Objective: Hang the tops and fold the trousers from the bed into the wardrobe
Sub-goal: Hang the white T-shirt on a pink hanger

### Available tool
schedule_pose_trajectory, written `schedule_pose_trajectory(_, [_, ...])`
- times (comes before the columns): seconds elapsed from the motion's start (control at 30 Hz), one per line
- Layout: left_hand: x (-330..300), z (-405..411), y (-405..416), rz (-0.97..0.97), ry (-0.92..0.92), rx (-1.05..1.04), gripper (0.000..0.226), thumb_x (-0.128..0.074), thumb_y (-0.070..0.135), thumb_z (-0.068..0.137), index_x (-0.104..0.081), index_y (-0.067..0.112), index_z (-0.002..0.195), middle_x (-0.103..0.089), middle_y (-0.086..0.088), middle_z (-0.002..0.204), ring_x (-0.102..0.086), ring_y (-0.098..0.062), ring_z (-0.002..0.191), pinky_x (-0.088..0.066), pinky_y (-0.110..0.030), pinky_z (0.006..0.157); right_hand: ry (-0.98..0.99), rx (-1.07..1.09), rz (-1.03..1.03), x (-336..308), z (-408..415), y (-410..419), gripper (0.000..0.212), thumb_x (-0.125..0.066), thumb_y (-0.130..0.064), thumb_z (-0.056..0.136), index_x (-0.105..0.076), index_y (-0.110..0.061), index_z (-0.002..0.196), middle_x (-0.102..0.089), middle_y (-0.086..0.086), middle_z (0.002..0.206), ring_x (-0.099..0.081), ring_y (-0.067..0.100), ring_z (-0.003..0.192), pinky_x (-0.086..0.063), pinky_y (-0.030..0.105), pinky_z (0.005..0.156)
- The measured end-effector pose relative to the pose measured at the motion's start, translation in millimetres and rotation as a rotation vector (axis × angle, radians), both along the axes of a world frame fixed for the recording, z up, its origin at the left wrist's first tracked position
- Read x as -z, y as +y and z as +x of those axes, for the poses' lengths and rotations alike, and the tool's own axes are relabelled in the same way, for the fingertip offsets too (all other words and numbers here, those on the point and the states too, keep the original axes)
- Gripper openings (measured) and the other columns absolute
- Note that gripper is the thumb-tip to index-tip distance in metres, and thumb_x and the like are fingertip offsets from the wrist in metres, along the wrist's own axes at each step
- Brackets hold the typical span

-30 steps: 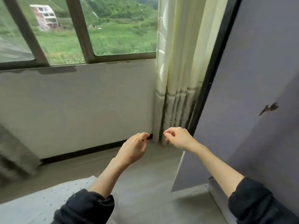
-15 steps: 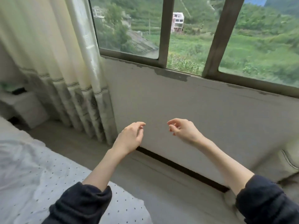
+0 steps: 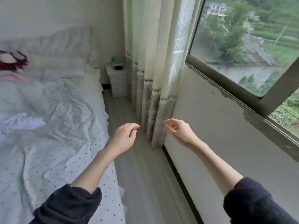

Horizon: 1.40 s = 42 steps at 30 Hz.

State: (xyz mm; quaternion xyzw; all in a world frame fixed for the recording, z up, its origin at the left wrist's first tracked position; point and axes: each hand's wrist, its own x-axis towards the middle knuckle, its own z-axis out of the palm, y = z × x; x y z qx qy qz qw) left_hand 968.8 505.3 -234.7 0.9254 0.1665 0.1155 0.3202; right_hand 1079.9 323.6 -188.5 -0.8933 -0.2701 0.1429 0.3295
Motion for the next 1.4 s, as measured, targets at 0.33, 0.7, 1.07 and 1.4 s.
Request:
schedule_pose_trajectory(0.33, [29.4,48.6,116.9,-0.095,-0.049,-0.454,0.035,-0.043,0.015,0.096,-0.048,0.017,0.131,-0.055,-0.004,0.126,-0.054,-0.018,0.114,-0.042,-0.034,0.096,0.006,-0.367,0.049,5.7,133.8,168.8,0.023,-0.049,-0.015,0.093,-0.064,-0.017,0.111,-0.065,-0.006,0.082,-0.065,0.020,0.095,-0.047,0.029,0.087])
schedule_pose_trajectory(0.7, [31.5,100.8,259.0,-0.101,-0.003,-0.799,0.034,-0.043,0.011,0.096,-0.050,0.013,0.129,-0.053,-0.007,0.128,-0.053,-0.022,0.117,-0.041,-0.033,0.098,0.012,-0.803,-0.017,13.7,210.2,390.4,0.028,-0.045,-0.017,0.096,-0.059,-0.015,0.121,-0.069,0.005,0.102,-0.062,0.022,0.100,-0.044,0.025,0.088])
schedule_pose_trajectory(1.07, [75.1,198.1,425.3,-0.292,0.121,-1.138,0.037,-0.043,0.020,0.098,-0.045,0.018,0.135,-0.046,-0.007,0.134,-0.049,-0.019,0.118,-0.037,-0.024,0.098,0.092,-1.236,-0.087,45.7,294.1,645.1,0.029,-0.044,-0.017,0.098,-0.057,-0.017,0.124,-0.067,0.004,0.107,-0.063,0.019,0.098,-0.047,0.024,0.082])
schedule_pose_trajectory(1.4, [90.6,172.6,577.8,-0.293,0.180,-1.453,0.036,-0.048,0.015,0.095,-0.049,0.010,0.131,-0.052,-0.013,0.129,-0.050,-0.026,0.119,-0.037,-0.029,0.099,0.088,-1.531,-0.151,92.4,248.6,857.5,0.030,-0.042,-0.021,0.099,-0.056,-0.018,0.125,-0.062,0.003,0.121,-0.060,0.016,0.101,-0.042,0.018,0.072])
